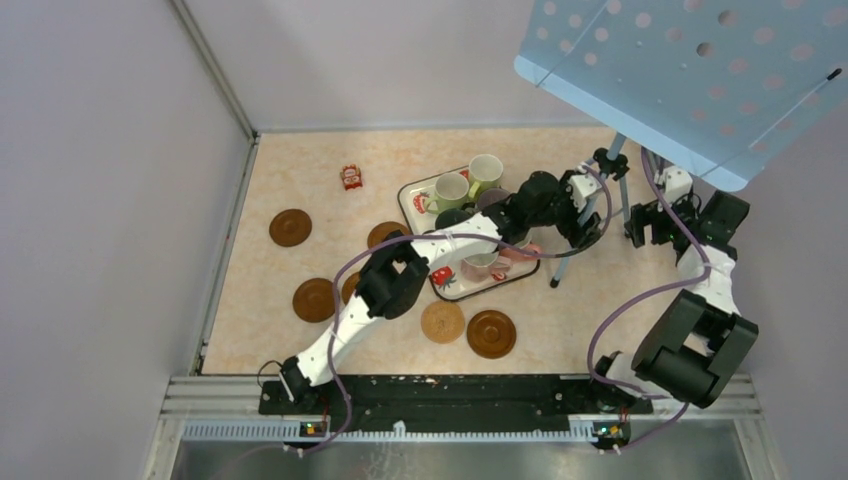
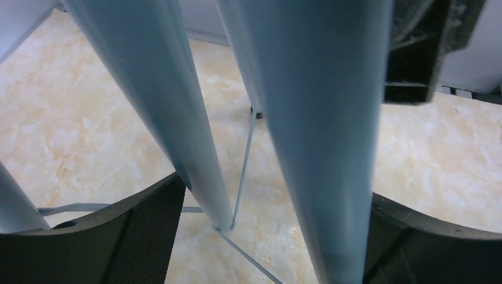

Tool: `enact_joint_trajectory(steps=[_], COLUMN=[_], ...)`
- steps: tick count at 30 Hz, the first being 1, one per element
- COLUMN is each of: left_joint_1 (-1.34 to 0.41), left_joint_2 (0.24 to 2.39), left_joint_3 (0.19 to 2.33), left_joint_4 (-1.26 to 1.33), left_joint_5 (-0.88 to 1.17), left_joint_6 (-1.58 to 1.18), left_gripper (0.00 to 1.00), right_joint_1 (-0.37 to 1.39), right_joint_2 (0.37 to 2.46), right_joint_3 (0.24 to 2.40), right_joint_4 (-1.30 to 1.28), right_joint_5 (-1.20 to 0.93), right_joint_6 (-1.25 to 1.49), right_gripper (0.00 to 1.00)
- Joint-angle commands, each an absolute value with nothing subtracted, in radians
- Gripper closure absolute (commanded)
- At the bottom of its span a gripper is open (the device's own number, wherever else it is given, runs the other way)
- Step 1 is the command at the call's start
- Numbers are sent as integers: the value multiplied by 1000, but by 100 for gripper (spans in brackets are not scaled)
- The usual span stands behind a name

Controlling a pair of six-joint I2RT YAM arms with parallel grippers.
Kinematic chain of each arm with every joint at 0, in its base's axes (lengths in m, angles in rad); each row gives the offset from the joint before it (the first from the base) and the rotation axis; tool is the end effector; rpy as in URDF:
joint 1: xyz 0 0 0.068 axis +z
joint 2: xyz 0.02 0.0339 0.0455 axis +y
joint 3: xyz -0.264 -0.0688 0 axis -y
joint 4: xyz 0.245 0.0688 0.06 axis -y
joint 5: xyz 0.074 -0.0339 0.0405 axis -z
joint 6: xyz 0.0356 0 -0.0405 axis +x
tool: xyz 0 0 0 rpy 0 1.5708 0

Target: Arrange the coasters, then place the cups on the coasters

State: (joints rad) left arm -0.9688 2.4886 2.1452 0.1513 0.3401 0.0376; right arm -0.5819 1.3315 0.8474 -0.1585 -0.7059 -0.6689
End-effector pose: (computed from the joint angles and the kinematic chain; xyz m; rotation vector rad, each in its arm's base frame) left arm 0.3222 -0.4898 0.2274 1.1143 1.4848 -0.9622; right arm 0.2492 -0.1363 0.2485 -0.4578 1.9925 0.0113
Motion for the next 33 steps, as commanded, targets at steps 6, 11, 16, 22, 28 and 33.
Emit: enact_joint_trajectory(steps=[6,11,16,22,28,33], left_joint_1=[-956,-956,-956,-955,-939,-910], left_joint_2=[2500,2397,2286,2166,2090,2007], left_joint_3=[2204,2091,1985,1857,1807,1731], left_joint_4=[212,264,284,325,280,264], left_joint_5=[303,307,318,343,330,336], left_joint_6=[46,28,8,4,-57,-116], left_gripper=[1,1,1,1,1,1], right_joint_1=[-601,-602,-602,-598,-509,-421], right_joint_2=[1229,1164,1109,1077,1017,957], right_joint_3=[873,852,853,853,842,834], right_joint_4=[-287,-309,-387,-500,-577,-572], right_joint_5=[-750,-782,-807,-840,-832,-808], right_joint_6=[-705,-657,-619,-576,-516,-421], right_gripper=[20,20,19,19,17,16])
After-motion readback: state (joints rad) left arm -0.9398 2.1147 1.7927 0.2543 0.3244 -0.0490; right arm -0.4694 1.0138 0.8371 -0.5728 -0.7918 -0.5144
